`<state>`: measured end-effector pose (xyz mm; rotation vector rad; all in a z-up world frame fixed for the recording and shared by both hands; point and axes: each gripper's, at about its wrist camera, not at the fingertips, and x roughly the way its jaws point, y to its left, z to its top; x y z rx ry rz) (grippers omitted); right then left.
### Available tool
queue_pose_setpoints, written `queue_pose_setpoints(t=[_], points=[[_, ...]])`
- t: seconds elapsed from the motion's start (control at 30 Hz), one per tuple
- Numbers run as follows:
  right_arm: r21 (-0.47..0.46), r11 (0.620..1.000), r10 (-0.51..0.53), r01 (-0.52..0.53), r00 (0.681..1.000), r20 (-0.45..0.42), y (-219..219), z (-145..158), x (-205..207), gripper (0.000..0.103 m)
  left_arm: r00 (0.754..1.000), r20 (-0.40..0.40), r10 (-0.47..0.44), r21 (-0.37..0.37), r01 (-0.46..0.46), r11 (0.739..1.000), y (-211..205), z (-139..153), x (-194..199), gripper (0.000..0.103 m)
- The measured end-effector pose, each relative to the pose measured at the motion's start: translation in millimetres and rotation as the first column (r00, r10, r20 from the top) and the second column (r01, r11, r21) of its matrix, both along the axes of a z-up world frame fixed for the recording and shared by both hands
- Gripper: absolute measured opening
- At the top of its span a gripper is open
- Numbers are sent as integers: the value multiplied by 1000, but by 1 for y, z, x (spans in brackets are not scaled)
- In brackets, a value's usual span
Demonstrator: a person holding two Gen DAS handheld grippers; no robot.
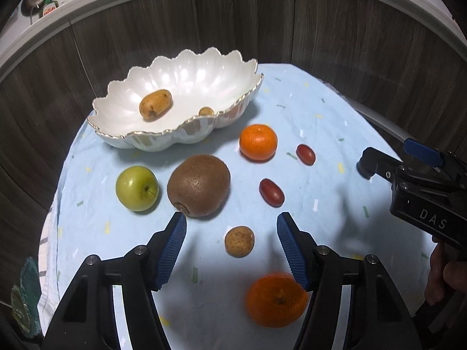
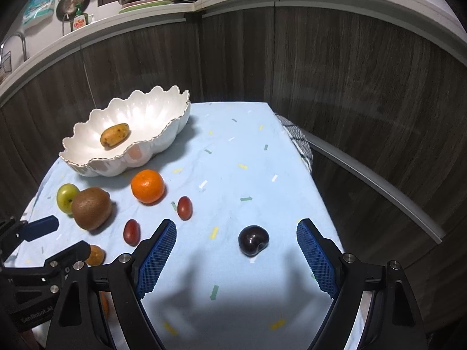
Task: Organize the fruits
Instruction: 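Grasp the dark plum with the right tool while the left tool grasps another brown fruit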
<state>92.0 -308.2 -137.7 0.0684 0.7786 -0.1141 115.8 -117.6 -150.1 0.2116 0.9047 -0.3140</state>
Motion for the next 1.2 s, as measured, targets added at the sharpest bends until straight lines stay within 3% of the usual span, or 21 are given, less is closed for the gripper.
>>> queue_pose_setpoints(t=[0.23,0.37,0.7,0.87,1.03,1.2], points=[[-3,1000,-12,12,1000,-18,-4,-14,9,85,999,-38,-17,18,18,1000,-8,-16,4,49],[-3,1000,-19,19,999,-26,-7,-20,13,85,999,-49,-24,17,25,1000,-10,-21,6,48],[-23,1000,-21,20,999,-46,-8,-33,21,81,996,-77,-33,14,34,999,-12,-33,10,34],[-16,1000,-16,15,997,-72,-9,-40,25,63,996,-77,-34,12,35,999,-12,-36,11,33],[16,1000,-20,22,995,-96,-13,-45,27,53,997,-67,-36,9,36,999,-11,-36,10,27],[36,999,-24,28,994,-109,-16,-48,26,36,997,-62,-40,5,40,999,-11,-35,10,26]])
